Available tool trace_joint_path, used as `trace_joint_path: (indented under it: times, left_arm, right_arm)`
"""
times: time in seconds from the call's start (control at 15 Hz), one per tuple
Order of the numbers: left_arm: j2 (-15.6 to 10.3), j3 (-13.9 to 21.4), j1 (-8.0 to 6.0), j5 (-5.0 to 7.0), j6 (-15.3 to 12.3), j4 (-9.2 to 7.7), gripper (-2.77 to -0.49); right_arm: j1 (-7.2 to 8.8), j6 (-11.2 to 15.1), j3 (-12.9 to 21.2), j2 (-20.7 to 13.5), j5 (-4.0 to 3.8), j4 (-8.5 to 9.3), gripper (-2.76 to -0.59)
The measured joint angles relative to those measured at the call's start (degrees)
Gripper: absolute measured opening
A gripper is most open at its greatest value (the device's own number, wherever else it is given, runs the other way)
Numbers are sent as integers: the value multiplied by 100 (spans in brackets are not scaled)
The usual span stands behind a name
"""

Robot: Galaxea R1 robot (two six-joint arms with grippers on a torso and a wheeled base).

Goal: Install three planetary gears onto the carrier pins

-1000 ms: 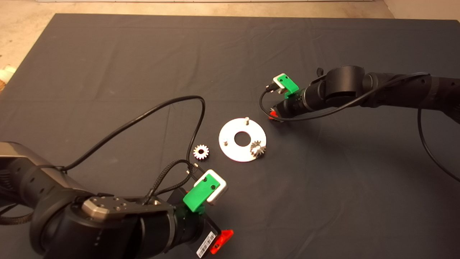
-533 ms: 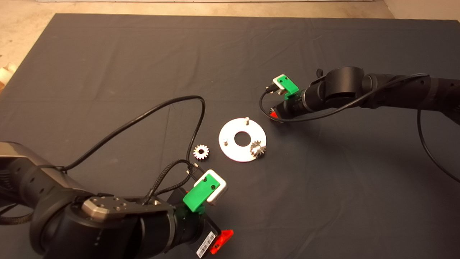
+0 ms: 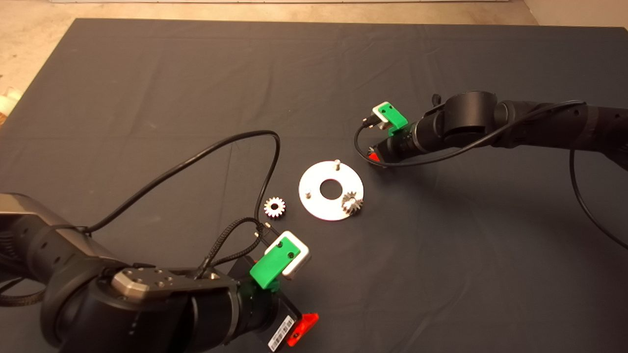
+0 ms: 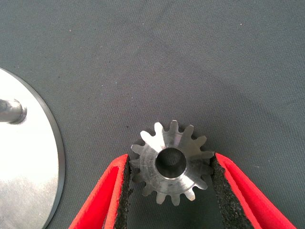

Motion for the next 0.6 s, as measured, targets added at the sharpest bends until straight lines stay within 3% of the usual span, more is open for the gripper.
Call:
trace_joint_path:
  times: [0.6]
  left_arm:
    - [0, 0, 2, 0, 0, 0, -75]
  right_arm:
    - [1, -39, 1, 0, 0, 0, -236]
